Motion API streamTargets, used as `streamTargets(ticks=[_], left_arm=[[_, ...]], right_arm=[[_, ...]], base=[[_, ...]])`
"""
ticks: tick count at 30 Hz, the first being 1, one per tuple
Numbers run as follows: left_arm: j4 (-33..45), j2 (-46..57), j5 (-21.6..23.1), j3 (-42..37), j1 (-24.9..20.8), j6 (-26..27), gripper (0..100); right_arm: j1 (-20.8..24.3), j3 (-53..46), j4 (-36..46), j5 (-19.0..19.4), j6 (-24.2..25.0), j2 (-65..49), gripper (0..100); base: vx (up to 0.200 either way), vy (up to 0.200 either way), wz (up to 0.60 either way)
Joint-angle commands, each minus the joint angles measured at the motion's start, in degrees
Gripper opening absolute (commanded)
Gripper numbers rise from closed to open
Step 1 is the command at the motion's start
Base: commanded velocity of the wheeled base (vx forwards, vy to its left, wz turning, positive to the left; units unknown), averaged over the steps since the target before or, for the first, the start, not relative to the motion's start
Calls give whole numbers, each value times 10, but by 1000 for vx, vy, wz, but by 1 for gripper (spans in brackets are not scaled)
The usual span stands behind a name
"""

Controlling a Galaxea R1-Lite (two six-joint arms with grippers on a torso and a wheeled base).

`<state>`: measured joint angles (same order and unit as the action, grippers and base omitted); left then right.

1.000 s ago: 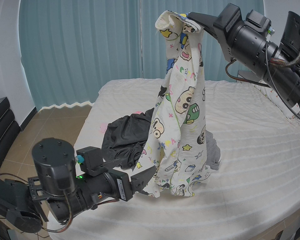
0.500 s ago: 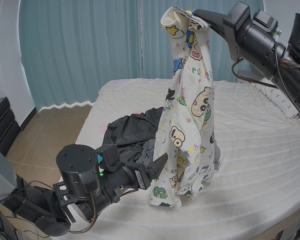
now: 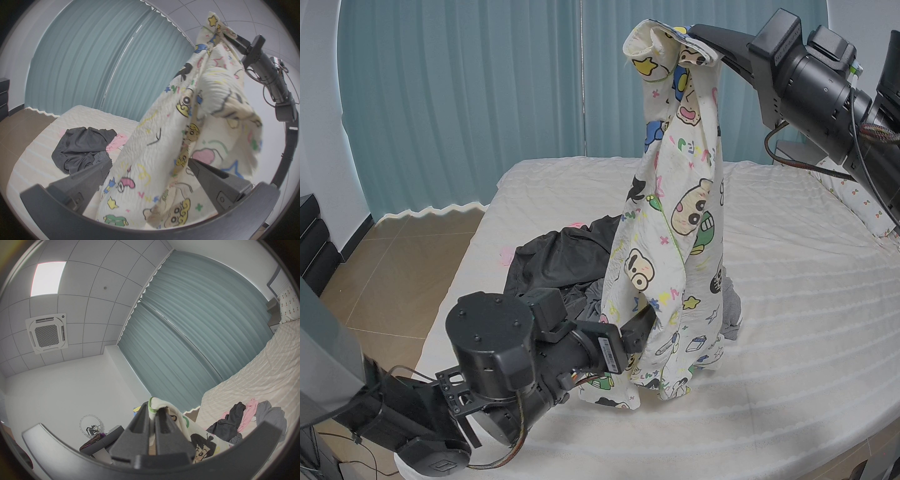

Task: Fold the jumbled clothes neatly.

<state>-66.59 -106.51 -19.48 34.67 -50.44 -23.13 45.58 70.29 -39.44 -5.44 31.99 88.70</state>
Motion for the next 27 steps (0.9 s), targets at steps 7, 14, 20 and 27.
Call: streamTargets(ticks=[7, 14, 20, 27], left_arm=[[1, -99, -49, 59, 34, 2, 100], [1, -119, -77, 33, 40, 3, 100], [1, -133, -77, 2, 40, 4, 100], [0, -162, -72, -5, 38, 2, 100]], right_arm=[[0, -1, -1, -3, 0, -3, 0], [-2, -1, -1, -2, 0, -14, 0], [-2, 0, -1, -1, -1, -20, 0], [-2, -2, -1, 0, 0, -23, 0]], base=[[0, 0, 0], [0, 0, 0], [0, 0, 0], [0, 0, 0]])
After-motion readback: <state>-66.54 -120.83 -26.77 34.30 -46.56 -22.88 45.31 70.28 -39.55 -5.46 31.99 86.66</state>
